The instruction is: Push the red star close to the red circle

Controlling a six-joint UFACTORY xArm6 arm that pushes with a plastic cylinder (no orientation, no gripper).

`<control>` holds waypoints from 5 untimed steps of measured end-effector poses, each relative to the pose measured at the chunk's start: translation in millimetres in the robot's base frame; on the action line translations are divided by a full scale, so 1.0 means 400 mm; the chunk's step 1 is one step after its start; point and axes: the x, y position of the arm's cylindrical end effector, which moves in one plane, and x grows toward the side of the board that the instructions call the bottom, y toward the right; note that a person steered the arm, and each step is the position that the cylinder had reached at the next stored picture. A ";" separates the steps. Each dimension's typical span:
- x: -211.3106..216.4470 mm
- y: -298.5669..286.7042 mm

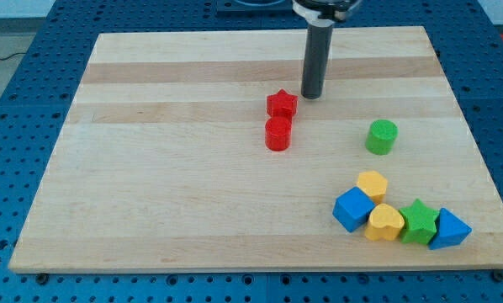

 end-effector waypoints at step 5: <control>0.057 -0.116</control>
